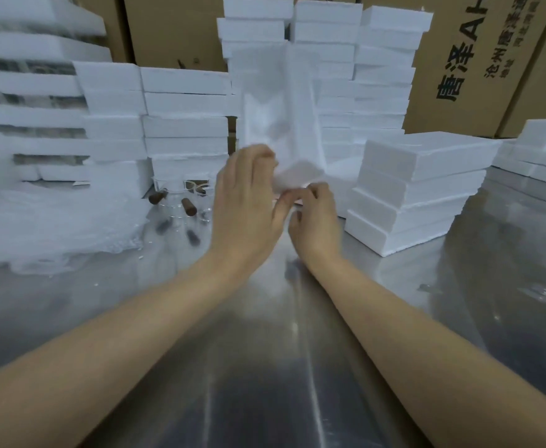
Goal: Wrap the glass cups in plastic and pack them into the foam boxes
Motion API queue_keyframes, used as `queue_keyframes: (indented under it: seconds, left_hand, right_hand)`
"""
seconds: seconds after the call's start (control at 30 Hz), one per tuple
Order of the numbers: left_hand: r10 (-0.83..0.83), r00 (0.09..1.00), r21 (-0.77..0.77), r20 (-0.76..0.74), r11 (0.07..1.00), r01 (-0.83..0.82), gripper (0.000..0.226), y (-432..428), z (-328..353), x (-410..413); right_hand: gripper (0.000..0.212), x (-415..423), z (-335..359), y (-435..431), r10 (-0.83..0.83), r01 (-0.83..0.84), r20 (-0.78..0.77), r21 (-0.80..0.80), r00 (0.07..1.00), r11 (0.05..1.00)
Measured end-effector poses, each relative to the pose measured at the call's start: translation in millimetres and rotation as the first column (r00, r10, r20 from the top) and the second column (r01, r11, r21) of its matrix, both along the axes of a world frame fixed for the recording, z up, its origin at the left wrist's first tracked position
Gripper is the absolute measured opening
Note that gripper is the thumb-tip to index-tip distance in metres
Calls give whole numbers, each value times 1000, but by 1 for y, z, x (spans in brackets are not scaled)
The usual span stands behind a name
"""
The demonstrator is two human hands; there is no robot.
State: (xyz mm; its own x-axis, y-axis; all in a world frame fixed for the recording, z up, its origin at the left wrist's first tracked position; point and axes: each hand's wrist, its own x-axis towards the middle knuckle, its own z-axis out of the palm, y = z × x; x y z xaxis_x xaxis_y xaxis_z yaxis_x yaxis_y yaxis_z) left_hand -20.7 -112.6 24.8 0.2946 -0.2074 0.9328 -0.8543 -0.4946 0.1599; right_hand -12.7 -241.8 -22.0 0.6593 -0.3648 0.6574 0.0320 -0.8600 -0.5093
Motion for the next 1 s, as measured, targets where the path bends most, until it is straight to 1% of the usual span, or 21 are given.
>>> queue_keyframes:
  seconds: [0.07,0.1,0.13,0.17,0.2,0.27,0.33,0.37,0.43,0.47,0.53,0.63,0.7,0.77,0.83,0.9,0.93,1.0]
  left_hand:
    - [98,990,164,101,980,-114,25,45,-22,-5]
    - [111,985,237,129,962,-139,23,64,-31,-6]
    - [109,985,302,132,942,-145,24,78,-37,-8]
    - [112,987,361,116,921,-147,27,86,-38,-8]
    - [126,988,405,93,902,-153,31,90,-37,-7]
    - [142,988,467,53,871,-151,36,91,-31,-5]
    - [118,993,515,31,849,-117,40,89,-29,-2]
    - [100,995,536,21,839,-96,39,89,-29,-1]
    - [93,996,575,-6,815,-73,39,91,-30,1]
    - [100,995,592,-26,803,-65,42,92,-29,3]
    - [98,992,601,-73,799,-35,48,93,-29,4]
    - [87,985,581,-150,814,17,55,92,-31,7]
    - [76,978,550,-192,834,44,58,92,-32,8]
    - [68,974,532,-218,845,60,59,92,-33,8]
    - [57,968,505,-245,859,78,58,93,-33,9]
    - [37,959,466,-282,879,103,56,95,-33,12]
    - [26,954,449,-298,886,116,55,96,-33,13]
    - [10,952,418,-305,900,124,55,98,-33,17]
  right_hand:
    - [47,9,5,-17,-118,129,64,-202,991,971]
    - [56,14,7,-24,-186,188,35,-307,982,933]
    - [65,21,6,-32,-249,226,-15,-368,968,902]
    - [73,29,5,-38,-313,263,-58,-410,948,873]
    - [77,36,4,-42,-364,295,-89,-426,927,855]
    - [72,47,5,-48,-469,339,-165,-494,868,801]
    - [77,56,8,-52,-508,327,-203,-558,837,763]
    - [80,60,9,-54,-513,321,-204,-578,834,751]
    - [75,65,10,-57,-547,341,-179,-615,818,711]
    - [74,68,11,-59,-563,352,-180,-619,807,702]
    - [74,72,12,-62,-566,353,-184,-619,804,702]
    - [77,74,11,-61,-531,327,-172,-620,830,713]
    - [80,74,9,-61,-501,319,-138,-622,855,715]
    - [79,72,8,-60,-464,322,-67,-633,883,704]
    - [76,70,9,-59,-436,367,73,-674,897,642]
    - [70,68,8,-56,-407,447,243,-711,880,543]
    - [67,67,8,-55,-398,467,284,-722,873,511]
    - [64,64,8,-54,-396,475,302,-741,867,475]
